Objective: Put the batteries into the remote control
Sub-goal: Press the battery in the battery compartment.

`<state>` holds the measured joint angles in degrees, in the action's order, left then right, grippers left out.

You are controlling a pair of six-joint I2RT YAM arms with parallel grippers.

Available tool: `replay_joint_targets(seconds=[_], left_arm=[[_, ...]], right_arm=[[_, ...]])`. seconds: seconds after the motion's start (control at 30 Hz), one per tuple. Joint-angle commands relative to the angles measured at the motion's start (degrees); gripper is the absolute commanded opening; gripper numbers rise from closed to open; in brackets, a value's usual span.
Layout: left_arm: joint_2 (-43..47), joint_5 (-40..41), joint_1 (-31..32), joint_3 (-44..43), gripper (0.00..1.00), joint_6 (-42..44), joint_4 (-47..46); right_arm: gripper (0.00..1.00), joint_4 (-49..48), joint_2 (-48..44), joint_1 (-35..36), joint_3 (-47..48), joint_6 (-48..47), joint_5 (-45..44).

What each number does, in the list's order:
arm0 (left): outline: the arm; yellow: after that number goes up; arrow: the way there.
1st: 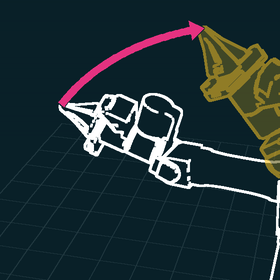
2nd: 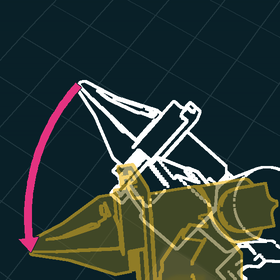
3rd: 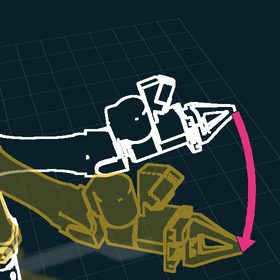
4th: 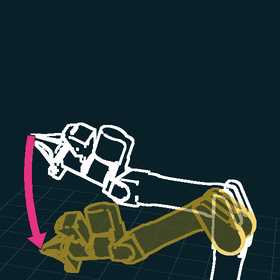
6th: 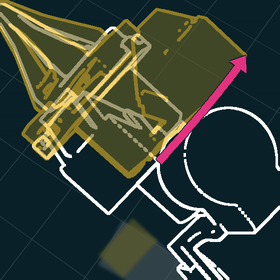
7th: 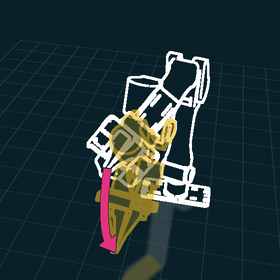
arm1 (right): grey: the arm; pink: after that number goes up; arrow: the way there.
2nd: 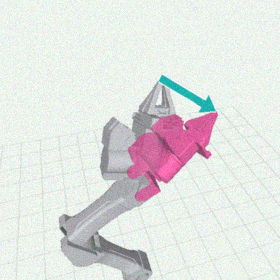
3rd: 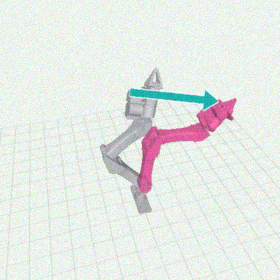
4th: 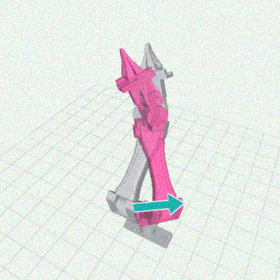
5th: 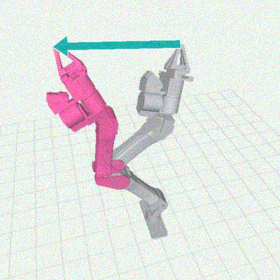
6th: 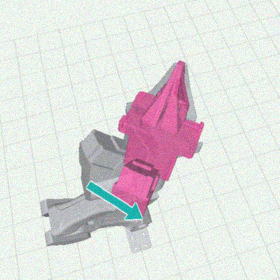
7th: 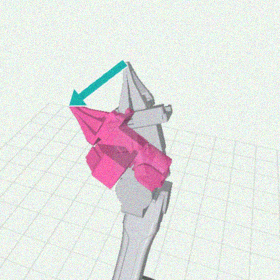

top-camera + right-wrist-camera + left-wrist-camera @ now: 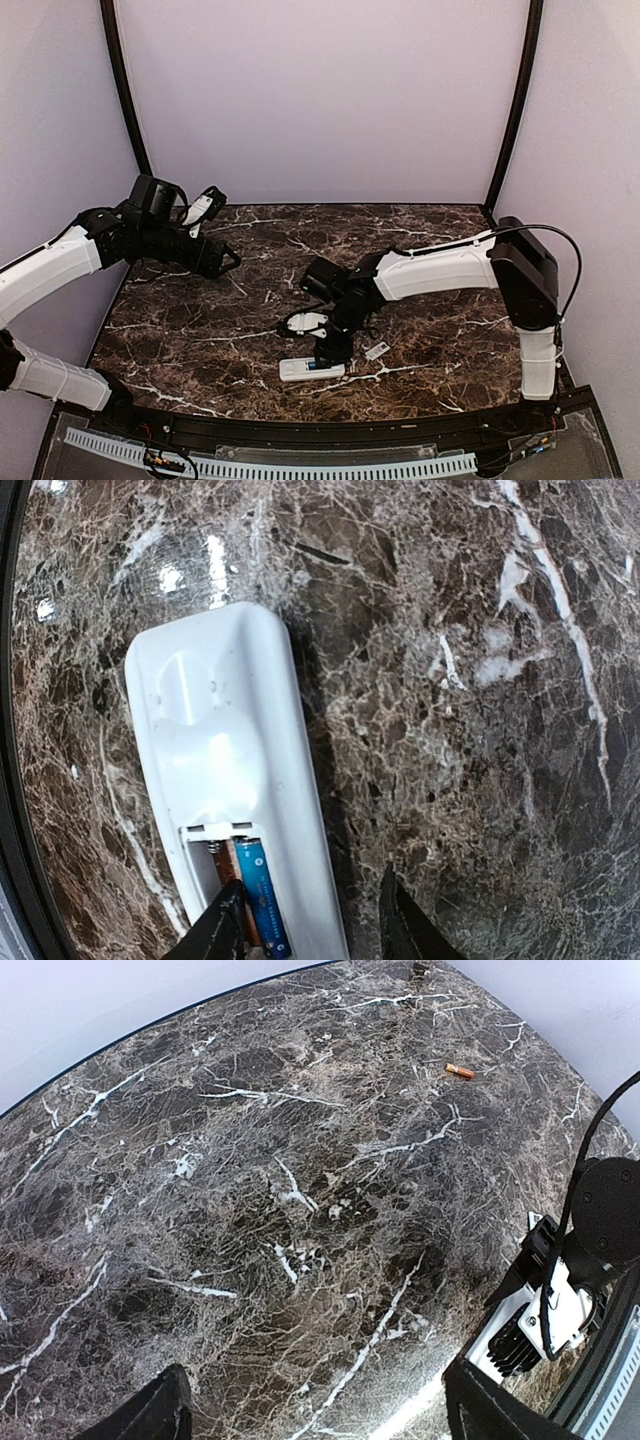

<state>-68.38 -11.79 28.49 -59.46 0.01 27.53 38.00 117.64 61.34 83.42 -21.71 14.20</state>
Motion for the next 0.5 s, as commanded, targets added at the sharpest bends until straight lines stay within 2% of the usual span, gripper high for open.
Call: replay_joint_targets(seconds=[0.0,0.47], left_arm=[[0.7,-0.7,-0.4,0.8,0.87,1.1,-0.1],[1.6,-0.1,-0.5,1.3,0.87,1.2,-0.1]], right_arm=[[0.43,1.3,-2.9,-0.1,1.3,0.8,-0.2],[0.40,5.4,0.8,-0.1,4.2,-3.3,0.6]])
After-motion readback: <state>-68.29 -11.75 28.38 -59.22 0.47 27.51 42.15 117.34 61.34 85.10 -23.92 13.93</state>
